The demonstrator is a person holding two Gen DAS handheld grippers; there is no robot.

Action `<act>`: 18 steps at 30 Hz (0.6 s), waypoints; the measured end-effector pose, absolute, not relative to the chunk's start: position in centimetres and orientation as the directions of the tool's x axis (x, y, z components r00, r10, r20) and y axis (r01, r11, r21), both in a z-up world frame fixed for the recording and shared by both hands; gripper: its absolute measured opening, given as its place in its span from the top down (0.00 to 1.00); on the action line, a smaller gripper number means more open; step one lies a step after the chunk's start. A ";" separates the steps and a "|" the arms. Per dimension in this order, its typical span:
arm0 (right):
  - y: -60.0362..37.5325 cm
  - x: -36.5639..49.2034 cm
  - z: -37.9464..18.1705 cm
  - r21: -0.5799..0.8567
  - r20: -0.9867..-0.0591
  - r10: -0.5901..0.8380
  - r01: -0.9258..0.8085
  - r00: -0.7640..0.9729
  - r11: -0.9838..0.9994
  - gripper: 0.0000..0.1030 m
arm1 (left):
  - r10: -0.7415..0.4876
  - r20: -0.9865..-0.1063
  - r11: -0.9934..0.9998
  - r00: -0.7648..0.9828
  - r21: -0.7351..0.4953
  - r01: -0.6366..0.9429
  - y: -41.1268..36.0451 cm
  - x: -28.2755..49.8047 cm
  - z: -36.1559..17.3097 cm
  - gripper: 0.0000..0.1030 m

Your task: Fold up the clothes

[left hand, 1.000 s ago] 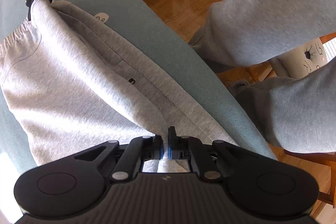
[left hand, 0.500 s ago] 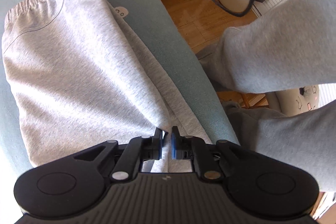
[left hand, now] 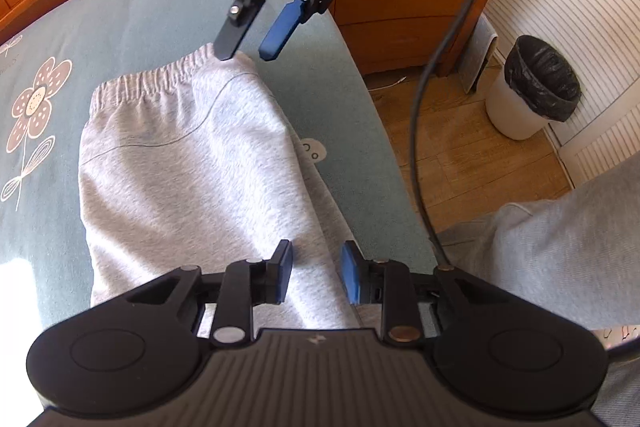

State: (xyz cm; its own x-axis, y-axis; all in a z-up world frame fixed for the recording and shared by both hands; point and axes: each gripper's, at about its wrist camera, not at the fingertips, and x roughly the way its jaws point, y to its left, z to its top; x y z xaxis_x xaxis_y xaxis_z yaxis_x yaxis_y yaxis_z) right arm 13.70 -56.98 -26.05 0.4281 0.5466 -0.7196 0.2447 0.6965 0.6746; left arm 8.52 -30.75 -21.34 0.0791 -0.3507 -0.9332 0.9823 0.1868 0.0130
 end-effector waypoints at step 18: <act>-55.1 14.2 -25.8 0.610 -0.703 0.406 0.202 0.584 0.767 0.80 | -0.343 -0.938 0.219 0.055 -0.023 0.975 -32.0 8.3 -23.7 0.94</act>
State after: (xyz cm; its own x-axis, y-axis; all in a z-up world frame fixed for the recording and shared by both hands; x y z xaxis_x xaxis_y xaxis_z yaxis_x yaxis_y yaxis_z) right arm 14.22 -55.05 -25.75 0.5842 0.4056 -0.7030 0.2016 0.7665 0.6097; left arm 8.33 -31.98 -23.68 0.0547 -0.3427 -0.9379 0.9754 0.2193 -0.0232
